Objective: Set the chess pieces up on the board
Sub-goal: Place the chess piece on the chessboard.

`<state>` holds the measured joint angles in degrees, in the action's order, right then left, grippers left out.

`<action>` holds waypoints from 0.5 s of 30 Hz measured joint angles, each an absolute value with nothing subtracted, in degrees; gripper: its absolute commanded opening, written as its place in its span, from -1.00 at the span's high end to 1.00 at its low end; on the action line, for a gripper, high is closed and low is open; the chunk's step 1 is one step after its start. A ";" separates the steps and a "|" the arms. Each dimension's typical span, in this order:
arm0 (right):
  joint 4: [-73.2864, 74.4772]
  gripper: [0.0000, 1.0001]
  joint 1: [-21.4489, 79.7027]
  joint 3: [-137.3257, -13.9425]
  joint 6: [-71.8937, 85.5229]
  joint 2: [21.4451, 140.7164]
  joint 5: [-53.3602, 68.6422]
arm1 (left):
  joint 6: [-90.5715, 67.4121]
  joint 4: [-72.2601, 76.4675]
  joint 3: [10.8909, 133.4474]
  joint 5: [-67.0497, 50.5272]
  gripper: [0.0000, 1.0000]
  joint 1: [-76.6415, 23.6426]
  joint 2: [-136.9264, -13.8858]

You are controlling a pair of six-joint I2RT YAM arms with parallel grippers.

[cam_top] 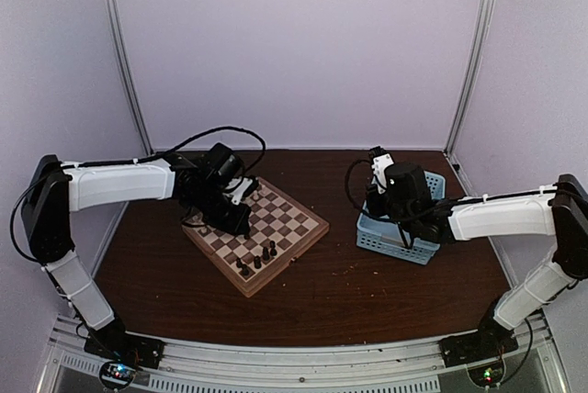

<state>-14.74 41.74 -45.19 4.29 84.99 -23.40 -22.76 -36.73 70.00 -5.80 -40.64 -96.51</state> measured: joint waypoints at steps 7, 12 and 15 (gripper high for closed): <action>-14.61 0.26 41.74 -45.52 4.25 85.25 -23.40 | -23.99 -35.09 67.51 -8.21 0.90 -40.58 -96.53; -14.57 0.27 41.74 -45.52 4.25 85.32 -23.40 | -25.12 -34.09 65.67 -9.85 0.89 -40.58 -96.53; -14.57 0.26 41.74 -45.52 4.25 85.41 -23.40 | -25.69 -33.82 64.97 -10.48 0.88 -40.58 -96.53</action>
<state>-14.57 41.74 -45.52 4.25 85.41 -23.40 -25.69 -33.82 64.97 -10.48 -40.58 -96.53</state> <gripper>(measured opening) 0.367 0.076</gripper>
